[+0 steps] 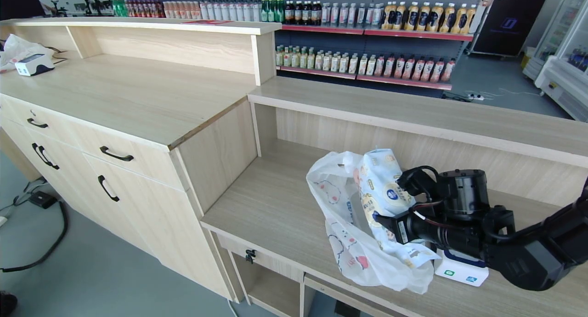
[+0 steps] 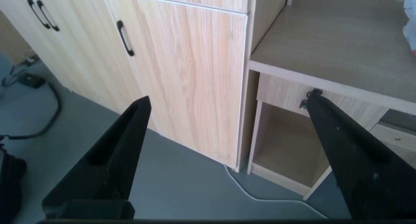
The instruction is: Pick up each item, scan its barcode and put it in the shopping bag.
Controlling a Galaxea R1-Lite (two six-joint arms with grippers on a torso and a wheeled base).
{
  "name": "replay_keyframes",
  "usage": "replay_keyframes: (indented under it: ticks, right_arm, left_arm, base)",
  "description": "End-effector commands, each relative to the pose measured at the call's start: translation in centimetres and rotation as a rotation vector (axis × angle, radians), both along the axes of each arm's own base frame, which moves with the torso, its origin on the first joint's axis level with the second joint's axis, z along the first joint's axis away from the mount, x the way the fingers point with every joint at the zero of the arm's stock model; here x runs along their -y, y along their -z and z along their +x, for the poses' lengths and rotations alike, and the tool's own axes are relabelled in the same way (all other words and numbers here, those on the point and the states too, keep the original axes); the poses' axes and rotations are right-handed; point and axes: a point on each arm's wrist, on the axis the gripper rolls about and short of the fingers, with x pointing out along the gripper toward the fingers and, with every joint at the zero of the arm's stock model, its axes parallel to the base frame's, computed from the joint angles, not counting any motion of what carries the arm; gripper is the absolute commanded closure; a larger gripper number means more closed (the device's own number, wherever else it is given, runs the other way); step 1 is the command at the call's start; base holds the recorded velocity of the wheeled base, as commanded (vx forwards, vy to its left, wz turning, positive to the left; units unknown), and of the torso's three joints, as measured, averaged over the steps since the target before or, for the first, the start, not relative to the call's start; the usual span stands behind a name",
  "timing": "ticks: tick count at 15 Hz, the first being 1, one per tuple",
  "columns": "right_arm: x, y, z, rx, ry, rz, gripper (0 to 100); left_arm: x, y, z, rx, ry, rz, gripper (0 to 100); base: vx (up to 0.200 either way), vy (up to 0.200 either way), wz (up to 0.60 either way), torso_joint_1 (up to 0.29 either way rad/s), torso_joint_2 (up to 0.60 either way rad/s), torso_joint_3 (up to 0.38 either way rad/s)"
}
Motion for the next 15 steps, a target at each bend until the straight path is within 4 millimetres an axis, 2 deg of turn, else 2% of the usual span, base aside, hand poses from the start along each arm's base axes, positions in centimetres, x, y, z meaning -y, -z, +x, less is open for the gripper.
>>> replay_keyframes:
  ticks: [1, 12, 15]
  right_arm:
    - [-0.1, 0.7, -0.3, -0.032, -0.011, -0.013, 100]
    - [0.8, 1.8, -0.2, -0.106, -0.058, -0.1, 100]
    - [0.7, 1.9, -0.3, -0.121, -0.113, -0.068, 100]
  left_arm:
    - [0.0, 0.0, 0.0, 0.0, 0.0, 0.001, 0]
    - [0.0, 0.0, 0.0, 0.0, 0.0, 0.0, 0]
    - [0.0, 0.0, 0.0, 0.0, 0.0, 0.0, 0]
  base:
    - [0.0, 0.0, 0.0, 0.0, 0.0, 0.0]
    - [0.0, 0.0, 0.0, 0.0, 0.0, 0.0]
    - [0.0, 0.0, 0.0, 0.0, 0.0, 0.0]
